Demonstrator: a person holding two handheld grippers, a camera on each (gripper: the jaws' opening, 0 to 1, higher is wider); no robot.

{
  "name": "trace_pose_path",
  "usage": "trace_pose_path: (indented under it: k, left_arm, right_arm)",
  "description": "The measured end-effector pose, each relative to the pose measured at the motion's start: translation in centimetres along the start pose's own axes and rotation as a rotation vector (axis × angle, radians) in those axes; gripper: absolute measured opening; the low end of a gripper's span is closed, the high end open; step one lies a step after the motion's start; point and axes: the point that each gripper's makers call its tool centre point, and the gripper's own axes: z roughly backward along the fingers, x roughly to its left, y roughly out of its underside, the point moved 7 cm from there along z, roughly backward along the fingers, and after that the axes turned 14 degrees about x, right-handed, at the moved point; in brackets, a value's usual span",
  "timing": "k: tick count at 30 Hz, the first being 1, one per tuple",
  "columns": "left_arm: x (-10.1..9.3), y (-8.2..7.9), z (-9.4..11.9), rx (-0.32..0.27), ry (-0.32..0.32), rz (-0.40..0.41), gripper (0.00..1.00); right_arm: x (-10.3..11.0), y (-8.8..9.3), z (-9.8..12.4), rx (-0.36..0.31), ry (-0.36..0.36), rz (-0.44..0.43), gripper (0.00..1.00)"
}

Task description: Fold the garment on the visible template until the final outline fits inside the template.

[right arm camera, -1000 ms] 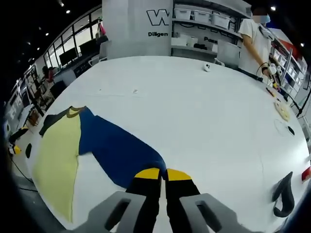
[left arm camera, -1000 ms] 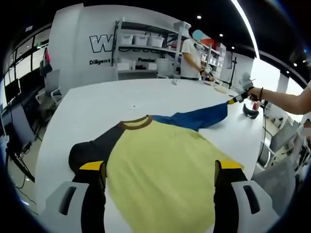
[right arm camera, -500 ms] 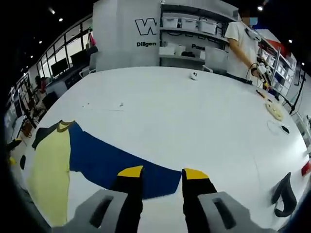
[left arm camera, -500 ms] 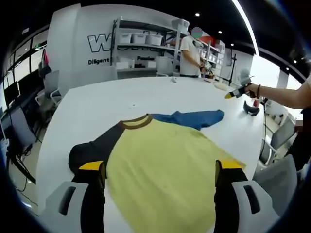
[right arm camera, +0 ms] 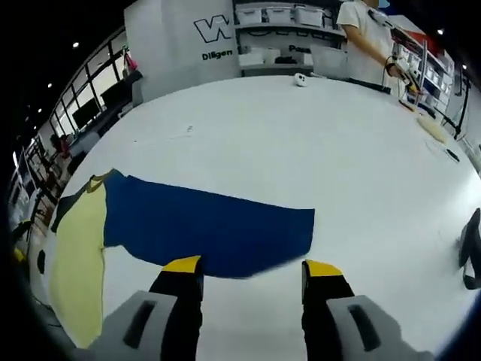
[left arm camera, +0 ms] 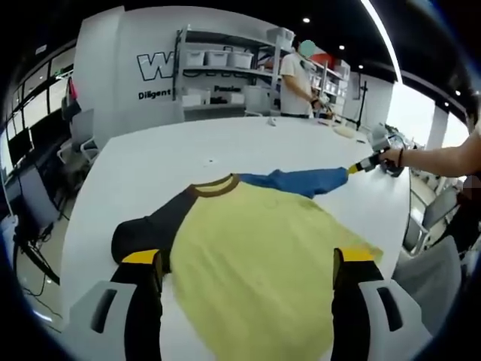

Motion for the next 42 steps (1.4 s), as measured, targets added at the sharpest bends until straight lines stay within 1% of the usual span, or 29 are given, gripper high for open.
trace_pose_path:
  k: [3,4,6,8,11,14,15,16,17,19,20,21,25,29,30,33,34,36,38,40,42]
  left_arm:
    - [0.1,0.0,0.1,-0.003,-0.005,0.002,0.91]
    - [0.1,0.1,0.2,-0.003,-0.006,0.004,0.92]
    - [0.1,0.2,0.2,-0.001,-0.009,0.003,0.91]
    - [0.1,0.4,0.3,0.005,-0.014,0.002,0.92]
    - [0.0,0.8,0.4,0.011,-0.030,-0.001,0.92]
    - [0.1,1.1,0.5,0.009,-0.033,0.007,0.92]
    - [0.1,1.1,0.6,0.008,-0.033,0.011,0.92]
    - [0.2,1.2,0.6,0.007,-0.034,0.017,0.92]
    - [0.2,1.3,0.7,0.007,-0.036,0.019,0.92]
    - [0.3,1.4,0.7,0.008,-0.039,0.025,0.92]
    - [0.3,1.5,0.8,0.008,-0.040,0.026,0.92]
    - [0.3,1.5,0.8,0.009,-0.041,0.026,0.92]
    - [0.3,1.5,0.8,0.007,-0.041,0.028,0.92]
    - [0.2,1.4,0.9,0.005,-0.042,0.024,0.93]
    - [0.2,1.4,0.9,0.003,-0.040,0.023,0.93]
    - [0.1,1.5,1.0,0.004,-0.037,0.022,0.93]
    - [0.1,1.5,1.0,0.004,-0.036,0.023,0.93]
    - [0.1,1.5,1.0,0.005,-0.034,0.024,0.93]
    - [0.0,1.5,1.0,0.006,-0.035,0.022,0.92]
    - [0.1,1.6,1.1,0.006,-0.036,0.024,0.92]
    - [0.1,1.6,1.1,0.005,-0.034,0.029,0.92]
  right_arm:
    - [0.2,0.3,-0.8,-0.002,0.018,-0.029,0.45]
    - [0.3,0.3,-0.9,-0.008,0.022,-0.030,0.45]
    - [0.6,0.4,-1.4,0.003,0.027,-0.043,0.43]
    - [0.8,0.3,-1.6,-0.006,0.030,-0.039,0.42]
    - [1.0,0.2,-2.0,-0.018,0.041,-0.046,0.36]
    - [1.0,0.2,-2.2,-0.020,0.063,-0.037,0.29]
    - [0.9,0.1,-2.2,-0.031,0.078,-0.028,0.26]
    - [0.9,0.2,-2.2,-0.023,0.085,-0.028,0.24]
    - [0.7,0.2,-2.1,-0.021,0.096,-0.022,0.20]
    - [0.3,0.3,-2.1,-0.006,0.117,-0.001,0.07]
    - [0.3,0.3,-2.0,-0.001,0.122,-0.002,0.02]
    - [0.2,0.3,-2.0,-0.004,0.121,0.003,0.01]
    - [-0.5,0.2,-1.7,-0.010,0.114,0.014,0.00]
    - [-1.1,-0.1,-0.9,-0.016,0.114,-0.004,0.00]
    - [-1.2,-0.1,-0.8,-0.010,0.112,-0.004,0.00]
    - [-1.5,0.4,-0.6,0.042,0.123,-0.023,0.00]
    - [-1.6,0.5,-0.6,0.049,0.127,-0.026,0.00]
    - [-1.9,0.6,-0.3,0.033,0.128,-0.023,0.00]
    - [-2.3,0.3,0.2,-0.006,0.116,-0.041,0.00]
    - [-2.6,0.1,0.4,-0.040,0.090,-0.063,0.00]
    - [-3.2,0.4,0.5,-0.036,0.091,-0.095,0.00]
